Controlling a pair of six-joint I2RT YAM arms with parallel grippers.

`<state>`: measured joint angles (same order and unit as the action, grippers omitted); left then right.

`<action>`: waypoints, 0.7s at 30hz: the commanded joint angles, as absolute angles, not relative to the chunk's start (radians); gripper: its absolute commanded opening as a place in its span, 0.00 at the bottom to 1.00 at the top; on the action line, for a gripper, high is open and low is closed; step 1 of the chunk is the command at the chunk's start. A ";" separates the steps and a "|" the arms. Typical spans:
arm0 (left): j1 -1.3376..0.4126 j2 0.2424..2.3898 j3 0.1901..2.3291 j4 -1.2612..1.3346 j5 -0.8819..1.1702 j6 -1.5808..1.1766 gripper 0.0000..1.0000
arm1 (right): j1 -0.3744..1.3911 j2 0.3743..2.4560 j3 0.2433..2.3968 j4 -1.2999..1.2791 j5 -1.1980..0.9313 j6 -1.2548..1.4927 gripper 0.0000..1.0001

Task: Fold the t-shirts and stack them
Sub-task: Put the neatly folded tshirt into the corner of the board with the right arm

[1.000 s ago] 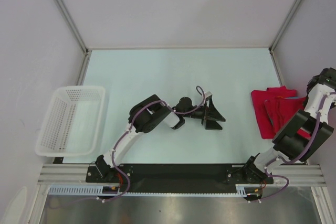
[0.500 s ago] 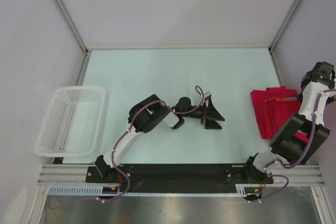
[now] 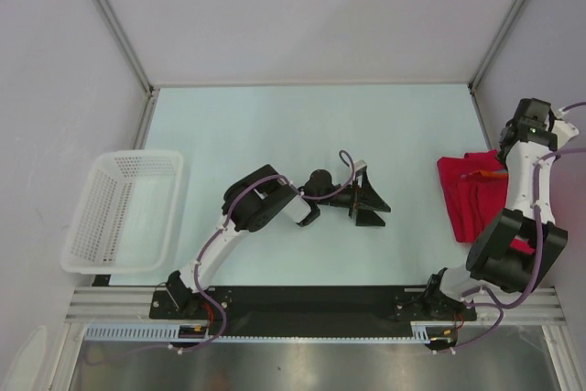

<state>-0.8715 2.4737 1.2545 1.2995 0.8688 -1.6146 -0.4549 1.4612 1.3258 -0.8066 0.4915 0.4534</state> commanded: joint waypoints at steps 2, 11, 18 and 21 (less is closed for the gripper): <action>-0.862 2.425 1.236 1.359 0.873 -1.594 1.00 | -0.379 1.463 1.254 -0.772 0.525 0.520 0.51; -0.851 2.411 1.198 1.364 0.871 -1.586 1.00 | -0.331 1.575 1.229 -0.721 0.537 0.542 0.50; -0.844 2.402 1.161 1.356 0.865 -1.574 1.00 | -0.336 1.687 1.376 -0.735 0.515 0.525 0.50; -0.842 2.390 1.151 1.335 0.864 -1.556 1.00 | -0.307 1.695 1.451 -0.747 0.543 0.503 0.50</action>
